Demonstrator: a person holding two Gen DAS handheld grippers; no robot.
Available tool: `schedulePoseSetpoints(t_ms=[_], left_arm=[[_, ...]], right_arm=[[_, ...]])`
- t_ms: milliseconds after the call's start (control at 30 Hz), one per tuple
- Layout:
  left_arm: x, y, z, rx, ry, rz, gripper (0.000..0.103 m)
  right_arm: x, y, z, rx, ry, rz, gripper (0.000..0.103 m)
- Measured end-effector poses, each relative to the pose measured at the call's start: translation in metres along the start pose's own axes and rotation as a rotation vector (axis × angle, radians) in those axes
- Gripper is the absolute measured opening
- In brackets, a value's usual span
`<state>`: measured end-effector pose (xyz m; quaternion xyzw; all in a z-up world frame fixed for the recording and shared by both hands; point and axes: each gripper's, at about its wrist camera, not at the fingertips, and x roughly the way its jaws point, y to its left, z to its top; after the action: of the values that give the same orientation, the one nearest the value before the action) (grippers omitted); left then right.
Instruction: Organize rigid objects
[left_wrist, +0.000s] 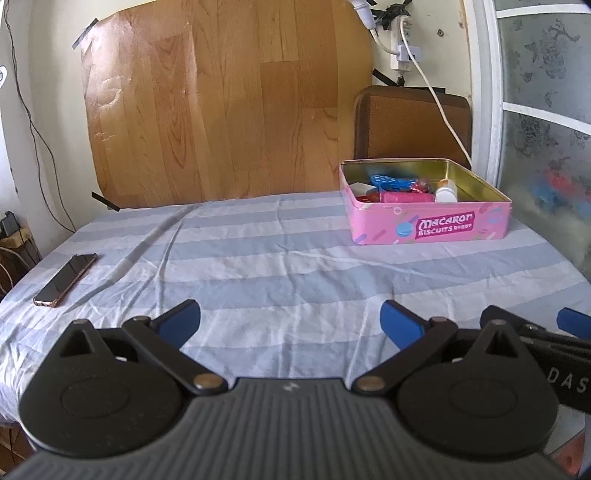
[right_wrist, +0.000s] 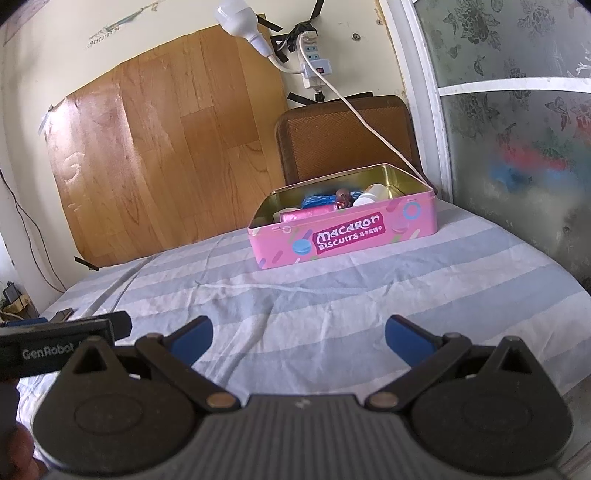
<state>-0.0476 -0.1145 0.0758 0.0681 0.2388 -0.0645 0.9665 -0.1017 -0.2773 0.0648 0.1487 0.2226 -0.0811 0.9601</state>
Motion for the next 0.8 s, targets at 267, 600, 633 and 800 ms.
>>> schedulePoseSetpoints(t_ms=[267,600,633,800], left_arm=[[0.0018,0.0020,-0.0010,-0.018,0.009,0.025,0.103],[0.0037,0.0029,-0.0015,-0.025,0.029,0.007,0.103],[0.0040,0.0020,-0.0016,-0.022,0.034,0.006,0.103],[0.0038,-0.0002,-0.0033,-0.010,0.039,0.002,0.103]], right_arm=[[0.0009,-0.0021,-0.0009,0.003,0.001,-0.001,0.103],[0.0003,-0.0015,-0.0007,0.004,-0.002,-0.006,0.103],[-0.0001,-0.0007,-0.0009,0.003,-0.004,-0.007,0.103],[0.0004,0.0000,-0.0002,0.001,-0.006,-0.009,0.103]])
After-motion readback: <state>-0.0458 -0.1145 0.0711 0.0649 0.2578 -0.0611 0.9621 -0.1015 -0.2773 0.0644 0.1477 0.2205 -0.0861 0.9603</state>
